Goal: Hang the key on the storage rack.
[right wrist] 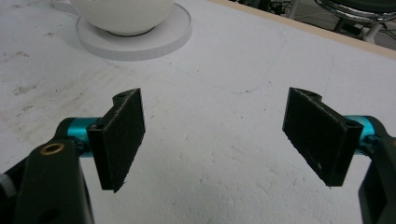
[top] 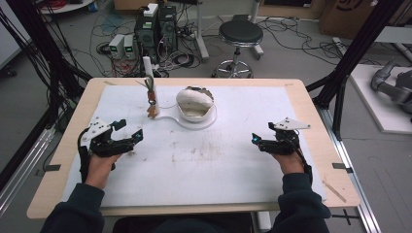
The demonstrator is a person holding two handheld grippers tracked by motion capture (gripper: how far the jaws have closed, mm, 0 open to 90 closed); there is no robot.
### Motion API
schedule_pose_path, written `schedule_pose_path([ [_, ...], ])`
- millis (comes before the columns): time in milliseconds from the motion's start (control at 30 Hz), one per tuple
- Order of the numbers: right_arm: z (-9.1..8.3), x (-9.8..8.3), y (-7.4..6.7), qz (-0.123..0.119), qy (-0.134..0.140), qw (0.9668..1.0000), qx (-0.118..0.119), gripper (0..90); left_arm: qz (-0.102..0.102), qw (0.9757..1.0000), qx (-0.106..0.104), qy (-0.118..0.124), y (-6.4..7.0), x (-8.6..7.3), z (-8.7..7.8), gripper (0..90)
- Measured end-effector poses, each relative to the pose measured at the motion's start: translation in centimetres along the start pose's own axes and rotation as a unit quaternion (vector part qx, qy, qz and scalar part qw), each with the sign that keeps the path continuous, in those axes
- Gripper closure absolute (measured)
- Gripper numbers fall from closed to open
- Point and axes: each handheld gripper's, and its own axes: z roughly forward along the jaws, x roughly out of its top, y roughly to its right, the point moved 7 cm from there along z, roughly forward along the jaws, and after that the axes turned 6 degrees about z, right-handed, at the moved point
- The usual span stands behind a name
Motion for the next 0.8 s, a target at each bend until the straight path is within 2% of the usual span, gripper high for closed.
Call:
schedule_pose_path([
  [300, 0.20, -0.07, 0.11, -0.002, -0.002, 1.0000, 0.000, 21.3, -0.001, 1.0000, 0.005, -0.001, -0.23, -0.16, -0.14, 18.0],
  [800, 0.40, 0.01, 0.16, -0.004, -0.002, 1.0000, 0.004, 21.3, -0.003, 1.0000, -0.001, 0.002, 0.01, -0.19, -0.19, 18.0],
])
